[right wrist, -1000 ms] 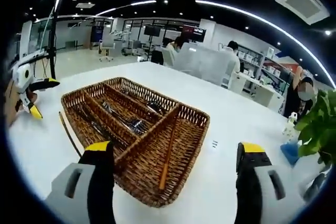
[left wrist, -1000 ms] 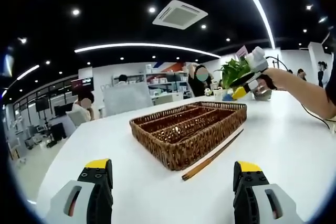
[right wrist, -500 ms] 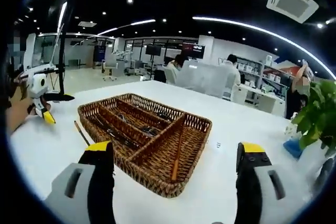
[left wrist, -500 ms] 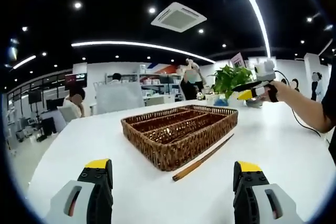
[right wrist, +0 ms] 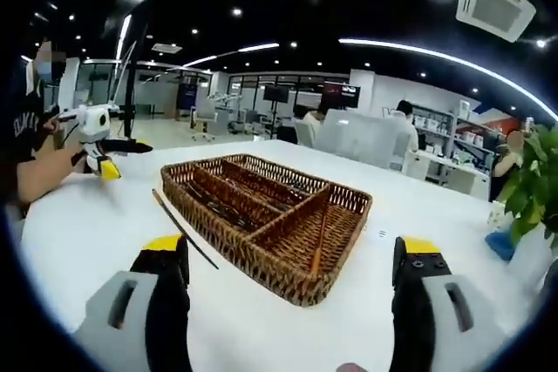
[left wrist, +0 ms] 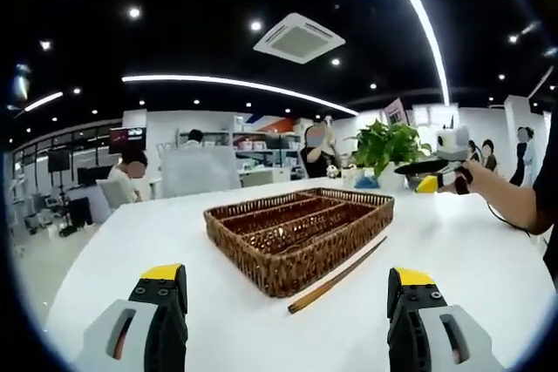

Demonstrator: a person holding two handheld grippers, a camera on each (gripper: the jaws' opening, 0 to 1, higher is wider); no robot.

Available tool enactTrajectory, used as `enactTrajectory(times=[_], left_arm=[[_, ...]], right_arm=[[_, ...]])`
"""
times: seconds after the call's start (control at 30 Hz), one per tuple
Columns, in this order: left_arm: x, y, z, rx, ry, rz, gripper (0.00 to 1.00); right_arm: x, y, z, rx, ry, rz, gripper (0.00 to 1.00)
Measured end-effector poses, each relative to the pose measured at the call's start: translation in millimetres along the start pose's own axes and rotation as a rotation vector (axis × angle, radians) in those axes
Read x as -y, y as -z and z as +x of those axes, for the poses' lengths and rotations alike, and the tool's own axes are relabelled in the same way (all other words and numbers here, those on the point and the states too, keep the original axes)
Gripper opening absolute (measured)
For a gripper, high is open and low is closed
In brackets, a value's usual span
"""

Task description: Arrange the knives, forks, and spoons in their matching storage slots by inserting each utensil handle-first until every utensil is classified and aligned in the correct compartment

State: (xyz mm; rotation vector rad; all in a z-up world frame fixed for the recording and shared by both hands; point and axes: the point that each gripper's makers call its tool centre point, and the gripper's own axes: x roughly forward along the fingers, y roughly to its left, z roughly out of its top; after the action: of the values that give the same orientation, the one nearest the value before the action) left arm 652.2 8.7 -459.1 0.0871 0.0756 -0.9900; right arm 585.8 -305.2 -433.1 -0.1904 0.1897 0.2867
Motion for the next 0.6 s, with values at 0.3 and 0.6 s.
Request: enactTrajectory(times=[0.3, 0.6], left_arm=[[3.1, -3.8, -2.9, -0.017, -0.015, 0.037, 1.00], [3.7, -17.0, -10.5, 0.022, -0.027, 0.055, 1.00]], right_arm=[[-7.1, 17.3, -16.6, 0.003, 0.001, 0.010, 1.00], [4.1, 21.0, -19.0, 0.032, 0.008, 0.033, 1.00]])
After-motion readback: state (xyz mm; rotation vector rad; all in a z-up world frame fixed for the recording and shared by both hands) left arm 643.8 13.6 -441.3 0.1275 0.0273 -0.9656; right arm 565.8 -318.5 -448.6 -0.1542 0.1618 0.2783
